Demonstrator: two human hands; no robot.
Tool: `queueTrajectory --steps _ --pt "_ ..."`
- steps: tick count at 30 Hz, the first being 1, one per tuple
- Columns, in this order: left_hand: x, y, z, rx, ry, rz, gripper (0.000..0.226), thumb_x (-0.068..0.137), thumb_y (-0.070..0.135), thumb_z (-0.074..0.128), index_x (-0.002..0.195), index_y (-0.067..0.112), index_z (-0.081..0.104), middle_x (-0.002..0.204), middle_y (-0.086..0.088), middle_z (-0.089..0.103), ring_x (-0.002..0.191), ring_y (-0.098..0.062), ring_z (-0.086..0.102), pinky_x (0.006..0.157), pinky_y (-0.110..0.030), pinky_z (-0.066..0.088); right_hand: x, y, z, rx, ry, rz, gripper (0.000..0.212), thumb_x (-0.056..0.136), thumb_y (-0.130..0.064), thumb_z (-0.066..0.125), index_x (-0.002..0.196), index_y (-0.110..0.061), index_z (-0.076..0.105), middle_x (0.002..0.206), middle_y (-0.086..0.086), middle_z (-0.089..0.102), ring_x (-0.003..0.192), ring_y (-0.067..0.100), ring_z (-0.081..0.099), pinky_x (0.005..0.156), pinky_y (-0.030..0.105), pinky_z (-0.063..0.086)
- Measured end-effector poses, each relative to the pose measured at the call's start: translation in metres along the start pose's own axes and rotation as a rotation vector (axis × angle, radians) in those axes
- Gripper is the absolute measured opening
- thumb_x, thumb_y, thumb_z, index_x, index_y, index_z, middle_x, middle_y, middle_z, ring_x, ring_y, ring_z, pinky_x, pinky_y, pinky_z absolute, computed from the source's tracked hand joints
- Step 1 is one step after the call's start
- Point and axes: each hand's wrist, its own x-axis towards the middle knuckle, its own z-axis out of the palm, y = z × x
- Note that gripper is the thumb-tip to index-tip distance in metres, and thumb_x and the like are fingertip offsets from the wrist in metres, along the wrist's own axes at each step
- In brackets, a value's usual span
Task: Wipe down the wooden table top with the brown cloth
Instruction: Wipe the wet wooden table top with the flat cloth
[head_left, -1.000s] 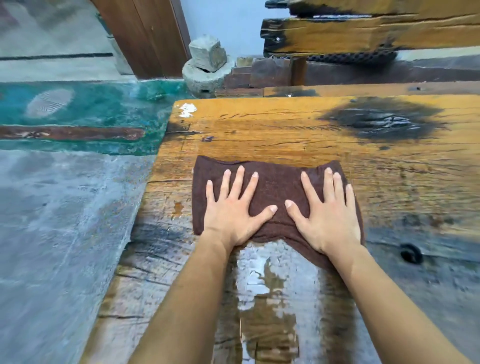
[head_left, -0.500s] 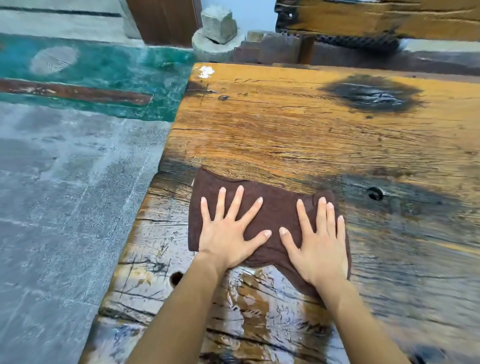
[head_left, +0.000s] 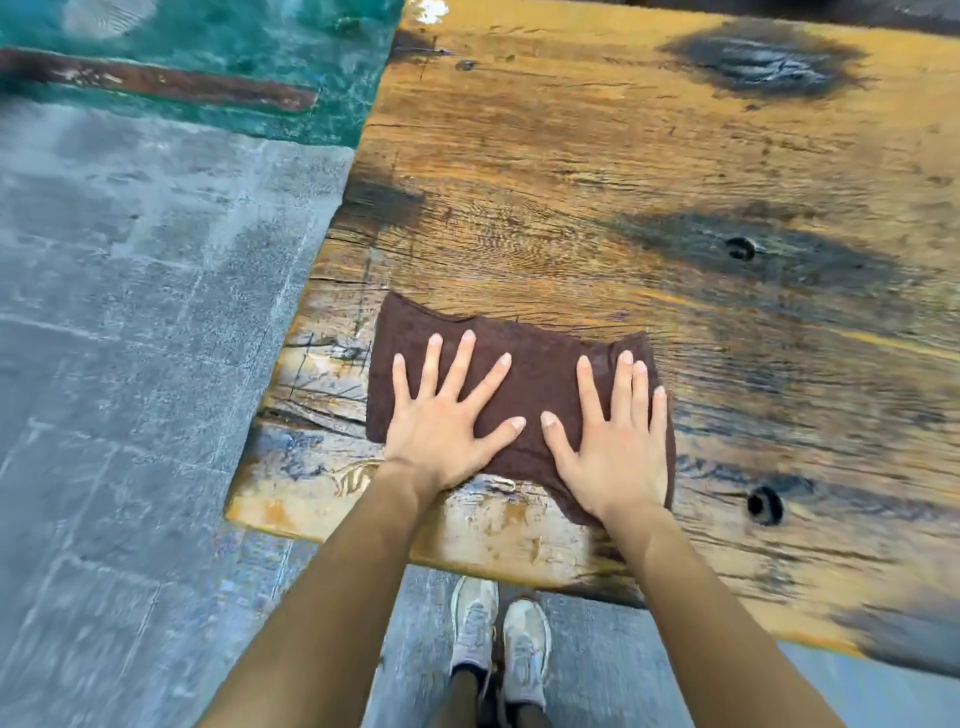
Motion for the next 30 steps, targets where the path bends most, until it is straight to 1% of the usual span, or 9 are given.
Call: queueTrajectory --steps 7,12,16,17,20,22,24,26,30 --pt "-0.041 0.005 0.006 0.005 -0.029 0.013 0.078 0.09 0.089 0.011 0.157 0.058 -0.015 0.171 0.006 -0.027 0.157 -0.034 -0.025 0.122 -0.067 -0.011 -0.051 -0.002 0.002 -0.002 0.0 -0.024 0.083 0.1 -0.068 0.027 0.167 -0.019 0.022 0.172 0.026 0.011 0.16 0.041 0.01 0.128 0.059 0.011" --pt "-0.082 0.011 0.012 0.04 -0.082 -0.032 0.081 0.083 0.09 -0.005 0.155 0.056 -0.02 0.17 0.004 -0.029 0.157 -0.037 -0.025 0.122 -0.066 -0.013 -0.075 -0.003 0.003 0.023 -0.002 -0.051 0.082 0.099 -0.068 0.03 0.166 -0.019 0.025 0.171 0.026 0.011 0.16 0.041 0.011 0.128 0.059 0.012" --pt "-0.113 0.018 0.024 -0.003 -0.08 -0.088 0.082 0.09 0.09 0.006 0.161 0.051 -0.008 0.174 -0.001 -0.014 0.158 -0.041 -0.015 0.123 -0.069 -0.002 -0.095 -0.004 0.005 0.031 -0.022 -0.062 0.082 0.099 -0.068 0.031 0.166 -0.02 0.026 0.172 0.026 0.011 0.16 0.04 0.01 0.128 0.059 0.012" --pt "-0.12 0.02 0.027 -0.004 -0.084 -0.093 0.083 0.091 0.089 0.008 0.162 0.05 -0.007 0.174 -0.002 -0.013 0.158 -0.042 -0.015 0.123 -0.07 0.0 -0.1 -0.004 0.004 0.027 -0.03 -0.065 0.083 0.099 -0.069 0.031 0.166 -0.021 0.025 0.172 0.025 0.01 0.161 0.039 0.009 0.128 0.059 0.012" --pt "-0.127 0.021 0.029 -0.029 -0.108 -0.109 0.083 0.09 0.091 0.008 0.159 0.052 -0.016 0.172 0.0 -0.023 0.155 -0.041 -0.025 0.122 -0.07 -0.003 -0.101 -0.004 0.003 0.02 -0.048 -0.064 0.083 0.098 -0.07 0.03 0.166 -0.022 0.025 0.172 0.024 0.009 0.161 0.038 0.007 0.128 0.059 0.013" --pt "-0.124 0.022 0.026 -0.046 -0.103 -0.132 0.084 0.088 0.093 0.011 0.158 0.055 -0.015 0.172 0.001 -0.022 0.156 -0.041 -0.024 0.123 -0.07 -0.003 -0.098 -0.005 0.003 0.03 -0.047 -0.056 0.083 0.098 -0.07 0.031 0.166 -0.023 0.025 0.172 0.024 0.009 0.161 0.039 0.007 0.128 0.059 0.014" --pt "-0.119 0.025 0.02 -0.071 -0.108 -0.182 0.082 0.086 0.095 0.011 0.155 0.06 -0.018 0.171 0.004 -0.025 0.155 -0.039 -0.026 0.123 -0.067 -0.007 -0.096 -0.007 0.003 0.04 -0.045 -0.04 0.082 0.098 -0.07 0.031 0.166 -0.024 0.024 0.173 0.023 0.008 0.161 0.038 0.008 0.128 0.059 0.014" --pt "-0.11 0.03 0.014 -0.108 -0.128 -0.248 0.075 0.087 0.091 0.003 0.151 0.063 -0.024 0.169 0.007 -0.031 0.155 -0.038 -0.03 0.124 -0.065 -0.011 -0.093 -0.009 0.004 0.045 -0.053 -0.022 0.082 0.098 -0.07 0.031 0.166 -0.026 0.022 0.173 0.021 0.007 0.161 0.037 0.007 0.128 0.059 0.014" --pt "-0.086 0.036 0.009 -0.1 -0.16 -0.334 0.067 0.09 0.082 -0.002 0.149 0.062 -0.028 0.169 0.003 -0.033 0.155 -0.043 -0.026 0.121 -0.071 -0.007 -0.088 -0.01 0.005 0.036 -0.076 0.009 0.081 0.099 -0.071 0.031 0.167 -0.03 0.018 0.174 0.02 0.005 0.162 0.036 0.003 0.128 0.059 0.011"
